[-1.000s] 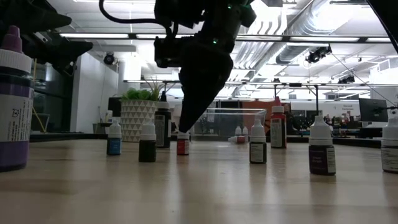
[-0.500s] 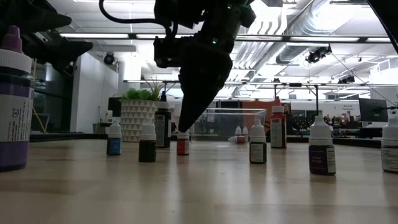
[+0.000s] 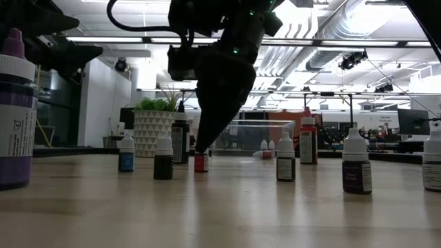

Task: Pick & Place food coloring
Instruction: Put the small red food coloring bottle into the bin

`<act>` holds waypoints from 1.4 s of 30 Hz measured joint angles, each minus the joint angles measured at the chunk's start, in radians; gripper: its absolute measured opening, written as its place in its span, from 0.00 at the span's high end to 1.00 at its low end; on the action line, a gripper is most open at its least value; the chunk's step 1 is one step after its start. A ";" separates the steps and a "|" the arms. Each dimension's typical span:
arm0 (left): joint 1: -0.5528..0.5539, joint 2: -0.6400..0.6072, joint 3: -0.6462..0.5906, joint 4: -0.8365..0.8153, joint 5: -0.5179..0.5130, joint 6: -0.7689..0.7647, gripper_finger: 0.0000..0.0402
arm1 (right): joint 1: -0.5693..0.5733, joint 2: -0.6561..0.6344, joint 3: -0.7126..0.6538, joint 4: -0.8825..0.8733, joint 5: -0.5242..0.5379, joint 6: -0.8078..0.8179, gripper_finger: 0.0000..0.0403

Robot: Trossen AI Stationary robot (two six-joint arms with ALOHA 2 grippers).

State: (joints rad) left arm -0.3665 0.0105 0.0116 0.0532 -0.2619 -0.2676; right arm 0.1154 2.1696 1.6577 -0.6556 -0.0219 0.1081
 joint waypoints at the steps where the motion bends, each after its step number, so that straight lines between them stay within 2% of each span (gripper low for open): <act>1: 0.000 0.000 0.000 0.000 0.000 0.000 0.32 | 0.000 0.000 0.000 0.000 -0.004 0.000 0.80; 8: 0.000 0.000 0.000 0.000 0.000 0.000 0.32 | 0.000 0.000 0.001 -0.008 -0.009 0.000 0.84; 11: 0.000 0.000 0.000 0.000 0.000 0.000 0.32 | 0.000 0.000 0.027 -0.064 -0.008 -0.001 0.84; 20: 0.000 0.000 0.000 0.000 0.000 0.000 0.32 | -0.026 0.000 0.226 -0.279 0.029 0.012 0.85; 29: 0.000 0.000 0.000 0.000 0.000 0.000 0.32 | -0.070 -0.001 0.444 -0.443 0.053 0.183 0.85; 33: 0.000 0.000 0.000 0.000 0.000 0.000 0.32 | -0.089 -0.002 0.496 -0.513 0.047 0.256 0.85; 37: 0.000 0.000 0.000 0.000 0.000 0.000 0.32 | -0.105 -0.002 0.523 -0.554 -0.002 0.301 0.85; 42: 0.000 0.000 0.000 0.000 0.000 0.000 0.32 | -0.126 -0.035 0.534 -0.565 -0.012 0.266 0.85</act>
State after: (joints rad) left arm -0.3668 0.0105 0.0116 0.0531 -0.2619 -0.2676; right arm -0.0102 2.1343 2.1921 -1.2201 -0.0336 0.3737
